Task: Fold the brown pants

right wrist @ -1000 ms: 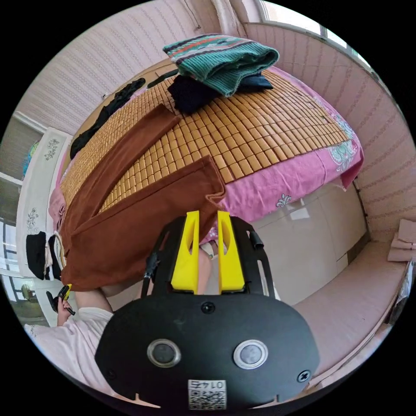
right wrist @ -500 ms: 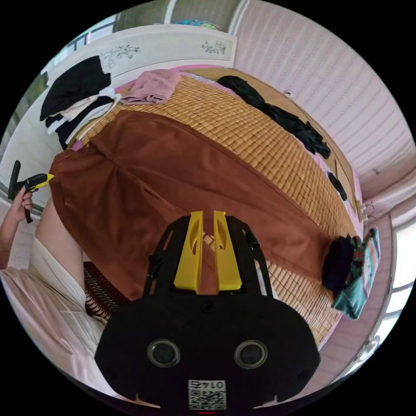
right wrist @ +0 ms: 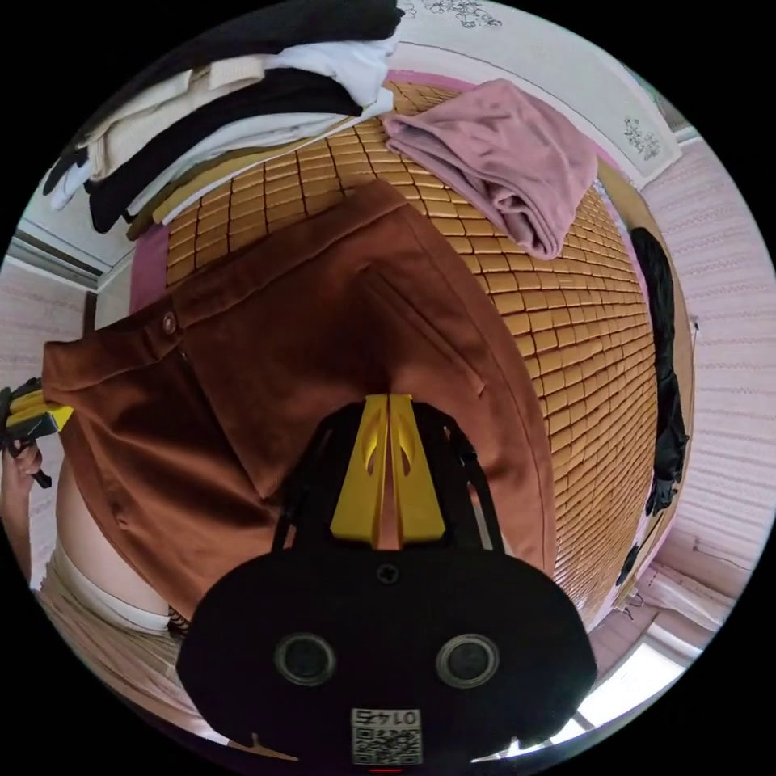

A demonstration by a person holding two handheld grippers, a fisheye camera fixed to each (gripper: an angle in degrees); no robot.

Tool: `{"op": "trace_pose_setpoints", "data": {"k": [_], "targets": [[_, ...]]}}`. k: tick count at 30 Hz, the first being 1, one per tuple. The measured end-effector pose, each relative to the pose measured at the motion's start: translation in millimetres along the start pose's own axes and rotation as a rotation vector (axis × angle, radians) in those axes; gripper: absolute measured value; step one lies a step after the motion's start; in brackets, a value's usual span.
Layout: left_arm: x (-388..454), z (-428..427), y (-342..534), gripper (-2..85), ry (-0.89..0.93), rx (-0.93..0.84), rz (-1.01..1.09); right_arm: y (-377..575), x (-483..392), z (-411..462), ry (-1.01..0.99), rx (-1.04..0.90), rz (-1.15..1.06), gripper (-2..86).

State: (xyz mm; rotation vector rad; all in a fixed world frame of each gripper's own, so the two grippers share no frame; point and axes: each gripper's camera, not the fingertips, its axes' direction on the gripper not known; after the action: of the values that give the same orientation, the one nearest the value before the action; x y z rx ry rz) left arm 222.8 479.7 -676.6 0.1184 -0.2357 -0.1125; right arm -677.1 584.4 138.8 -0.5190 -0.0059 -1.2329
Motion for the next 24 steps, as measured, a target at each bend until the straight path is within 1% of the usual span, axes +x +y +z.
{"op": "trace_pose_setpoints", "data": {"k": [1,2,3,4,6,7,8,9,10,11,13,14,15,17,19,21,24], "targets": [[5,-6,-4,-0.1,-0.001,0.031,0.018,-10,4,1,0.022,-0.012,-0.013,-0.9],[9,-9,-7,-0.1,-0.002,0.049,0.032,-17,11,4,0.088,-0.019,0.006,-0.8],[17,-16,-14,-0.1,-0.007,0.087,0.066,-20,16,6,0.157,-0.031,0.037,-0.7],[23,-22,-22,0.1,-0.021,0.117,0.09,-24,27,13,0.27,-0.053,0.095,-0.6],[23,-23,-34,1.0,-0.047,0.14,0.077,-30,45,19,0.215,-0.098,0.153,-0.3],[13,-14,-40,2.7,-0.071,0.113,0.042,-31,51,11,0.118,-0.047,0.184,0.0],[6,-7,-43,3.5,-0.091,0.087,0.009,-28,48,-6,-0.01,0.084,0.184,0.2],[-9,9,-44,4.4,-0.11,0.021,-0.056,-27,43,-15,-0.089,0.145,0.15,0.7],[-21,20,-43,5.0,-0.11,-0.021,-0.102,-24,31,-28,-0.23,0.241,0.082,1.6],[-25,22,-41,5.1,-0.103,-0.023,-0.117,-24,13,-36,-0.315,0.293,0.006,4.5],[-31,20,-36,5.2,-0.059,0.006,-0.134,-27,-17,-38,-0.353,0.304,-0.088,7.4],[-30,19,-35,5.2,-0.058,0.008,-0.133,-30,-36,-33,-0.334,0.275,-0.147,8.1],[-28,19,-35,5.1,-0.063,0.011,-0.129,-32,-44,-29,-0.312,0.247,-0.168,8.2],[-25,19,-36,5.1,-0.071,0.012,-0.118,-35,-64,-11,-0.191,0.145,-0.184,6.7],[-23,20,-38,5.1,-0.072,0.005,-0.109,-30,-61,-19,-0.215,0.15,-0.165,3.0],[-22,21,-40,5.1,-0.07,-0.001,-0.109,-21,-53,-33,-0.196,0.192,-0.126,2.1],[-22,24,-41,5.1,-0.065,0.001,-0.115,3,-53,-47,-0.186,0.256,-0.137,1.8]]}}
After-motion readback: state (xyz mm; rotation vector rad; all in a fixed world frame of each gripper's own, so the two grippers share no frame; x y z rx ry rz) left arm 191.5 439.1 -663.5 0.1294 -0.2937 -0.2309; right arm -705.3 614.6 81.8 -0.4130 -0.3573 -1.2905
